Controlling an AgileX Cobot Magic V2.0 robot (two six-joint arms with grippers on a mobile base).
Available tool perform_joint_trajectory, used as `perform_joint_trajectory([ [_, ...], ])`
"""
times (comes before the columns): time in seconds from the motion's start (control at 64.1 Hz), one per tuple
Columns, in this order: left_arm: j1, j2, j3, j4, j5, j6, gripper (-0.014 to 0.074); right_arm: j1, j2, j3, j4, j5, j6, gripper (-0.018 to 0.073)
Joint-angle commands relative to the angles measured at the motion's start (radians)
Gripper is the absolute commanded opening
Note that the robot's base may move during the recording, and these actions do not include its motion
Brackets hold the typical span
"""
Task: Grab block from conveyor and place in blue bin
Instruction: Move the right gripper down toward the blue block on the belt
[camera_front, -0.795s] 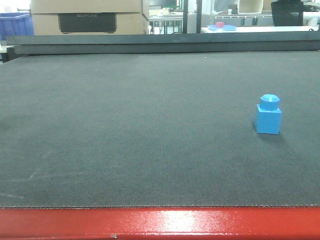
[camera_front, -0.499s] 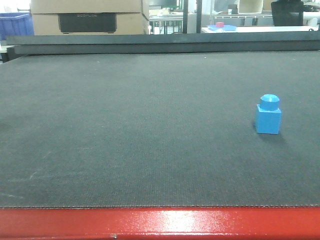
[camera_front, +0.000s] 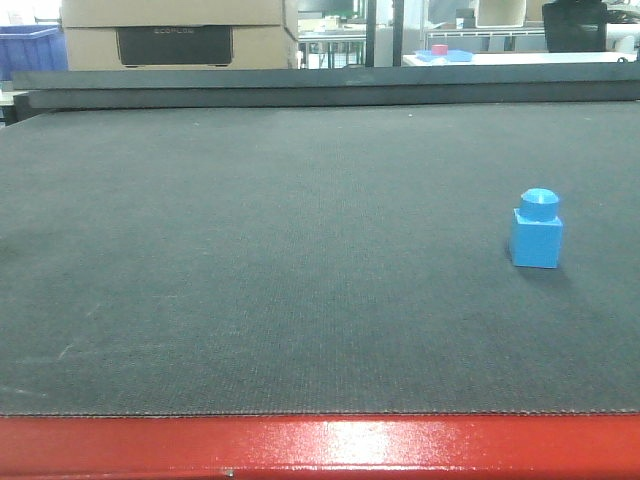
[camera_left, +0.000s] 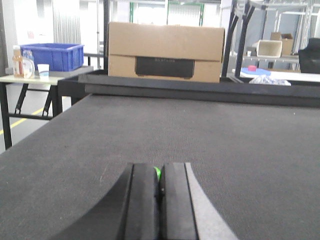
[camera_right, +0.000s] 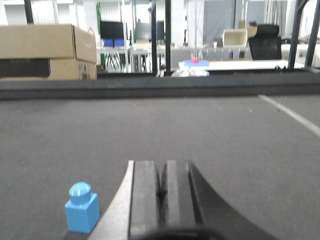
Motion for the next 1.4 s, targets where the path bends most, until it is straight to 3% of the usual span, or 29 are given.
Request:
perform_joint_trajectory([
  [0.0,-0.005,-0.004,-0.004,-0.002,-0.025,-0.007,-0.0111,0.000,-0.003,0.000,0.005,-0.046,-0.004,-0.0162],
  [0.218,-0.005,-0.004,-0.004,-0.021,-0.088,-0.007,-0.0111,0.000,-0.003,0.000,0.021,-0.091,-0.004,-0.0162],
  [0.327,-0.005,-0.004,-0.036,-0.021,-0.117,-0.007,-0.0111,0.000,-0.003,-0.104,0.021,-0.060,-0.004,-0.0162],
  [0.421,-0.005,-0.004,-0.171,-0.021,-0.021,-0.007,-0.0111,0.000,-0.003,-0.230,0.021,0.022,-0.004,-0.0162],
  [0.546,-0.005,0.027,-0.390,-0.021,0.199,-0.007,-0.0079,0.000,0.037,-0.412,0.021,0.185,-0.004,-0.0155],
  [0.655,-0.007,0.120,-0.573,-0.021,0.385,-0.007,0.0064,0.015,0.139,-0.539,0.022,0.290,-0.004,0.0006],
  [0.811,-0.007,0.266,-0.769,-0.021,0.579,-0.007,0.0377,0.032,0.280,-0.653,0.022,0.426,-0.004,0.0397],
  [0.904,-0.007,0.340,-0.836,-0.021,0.646,-0.007,0.0499,0.032,0.329,-0.663,0.022,0.439,-0.004,0.0575],
  [1.013,-0.021,0.391,-0.870,-0.021,0.690,-0.007,0.0588,0.032,0.374,-0.673,0.022,0.444,-0.004,0.0570],
  [1.123,-0.045,0.419,-0.877,-0.021,0.725,-0.007,0.0590,0.048,0.444,-0.721,0.022,0.501,-0.004,0.0570],
  [1.388,-0.086,0.449,-0.877,-0.014,0.754,-0.007,0.0590,0.212,0.787,-0.959,0.022,0.708,-0.004,0.0570],
])
